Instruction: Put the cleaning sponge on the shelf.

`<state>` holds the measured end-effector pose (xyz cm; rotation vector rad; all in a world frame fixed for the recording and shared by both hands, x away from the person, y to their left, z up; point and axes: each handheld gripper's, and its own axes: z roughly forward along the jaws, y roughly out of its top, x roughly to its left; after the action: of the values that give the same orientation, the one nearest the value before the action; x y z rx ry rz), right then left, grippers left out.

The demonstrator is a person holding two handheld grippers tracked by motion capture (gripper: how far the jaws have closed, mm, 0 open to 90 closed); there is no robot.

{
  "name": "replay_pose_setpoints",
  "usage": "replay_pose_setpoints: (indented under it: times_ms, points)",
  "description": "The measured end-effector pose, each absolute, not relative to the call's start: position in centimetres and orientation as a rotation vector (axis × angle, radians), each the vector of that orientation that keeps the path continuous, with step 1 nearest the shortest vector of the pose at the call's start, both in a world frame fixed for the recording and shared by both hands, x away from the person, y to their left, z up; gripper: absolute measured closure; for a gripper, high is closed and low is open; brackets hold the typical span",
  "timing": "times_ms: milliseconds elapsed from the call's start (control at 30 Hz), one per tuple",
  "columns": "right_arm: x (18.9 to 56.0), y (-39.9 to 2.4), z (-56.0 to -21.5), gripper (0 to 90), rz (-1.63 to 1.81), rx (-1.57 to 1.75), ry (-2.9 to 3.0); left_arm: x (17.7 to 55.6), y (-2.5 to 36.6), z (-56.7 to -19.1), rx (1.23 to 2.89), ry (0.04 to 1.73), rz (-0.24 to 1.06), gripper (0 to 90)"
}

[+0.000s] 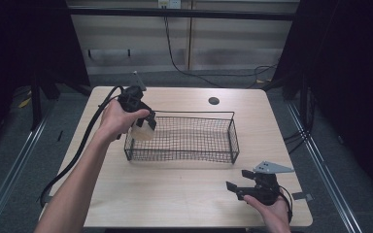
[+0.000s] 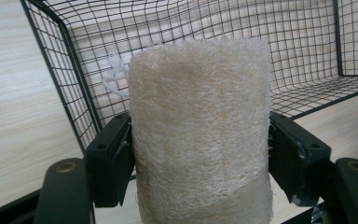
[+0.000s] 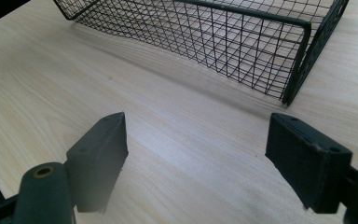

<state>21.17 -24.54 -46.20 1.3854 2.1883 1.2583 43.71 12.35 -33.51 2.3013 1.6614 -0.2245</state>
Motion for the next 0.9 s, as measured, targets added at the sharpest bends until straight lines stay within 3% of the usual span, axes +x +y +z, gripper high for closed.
replay_pose_setpoints:
  times_ms: [900]
  points:
    - [21.1,-24.5,-46.2,20.1,1.257,1.386,2.192,44.3,13.0,-37.6,2.328,1.73,-0.243,30.3]
